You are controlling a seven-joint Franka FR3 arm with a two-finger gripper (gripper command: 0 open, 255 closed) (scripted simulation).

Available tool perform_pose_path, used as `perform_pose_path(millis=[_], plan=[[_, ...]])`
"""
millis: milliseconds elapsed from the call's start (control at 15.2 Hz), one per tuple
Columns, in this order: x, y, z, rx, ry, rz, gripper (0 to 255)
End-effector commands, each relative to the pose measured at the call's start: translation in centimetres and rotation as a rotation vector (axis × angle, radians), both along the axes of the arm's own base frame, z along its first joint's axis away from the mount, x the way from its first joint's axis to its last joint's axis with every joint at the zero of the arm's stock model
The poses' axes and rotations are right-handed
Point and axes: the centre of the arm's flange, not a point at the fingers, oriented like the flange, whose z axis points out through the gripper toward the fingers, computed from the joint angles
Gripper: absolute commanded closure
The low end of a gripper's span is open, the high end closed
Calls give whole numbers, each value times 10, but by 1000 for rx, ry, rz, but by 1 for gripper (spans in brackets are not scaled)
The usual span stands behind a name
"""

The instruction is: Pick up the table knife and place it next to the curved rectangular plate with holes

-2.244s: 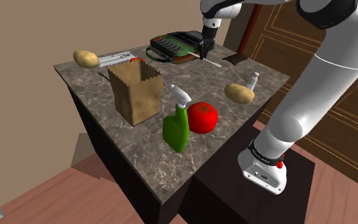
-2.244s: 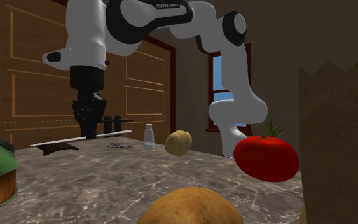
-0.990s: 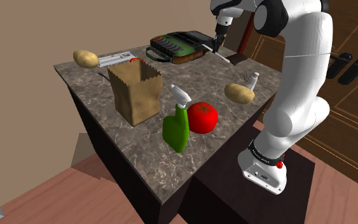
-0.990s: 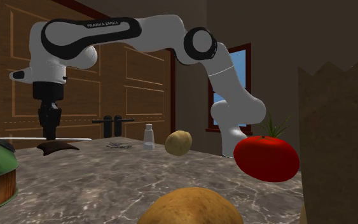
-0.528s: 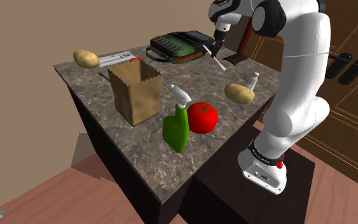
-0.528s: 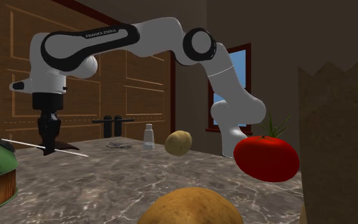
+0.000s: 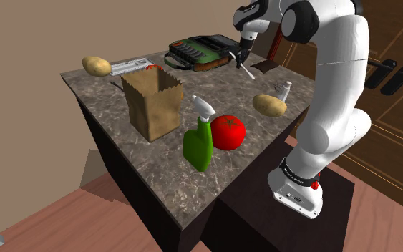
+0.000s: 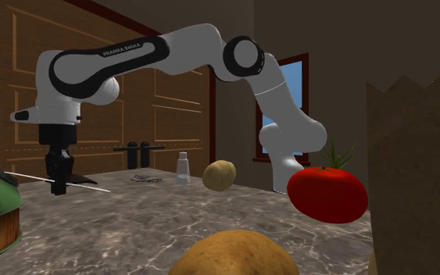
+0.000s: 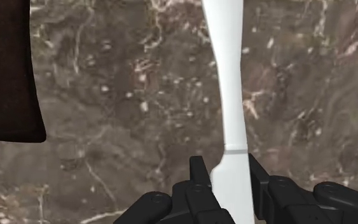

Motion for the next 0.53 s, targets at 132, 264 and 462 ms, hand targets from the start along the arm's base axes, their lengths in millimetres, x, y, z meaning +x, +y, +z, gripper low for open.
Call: perform_pose_path(millis=[132, 264, 462], plan=[[-2, 0, -8, 8, 12, 0, 255], [-2, 1, -9, 8, 12, 0, 0], [-1, 1, -11, 8, 12, 0, 0]])
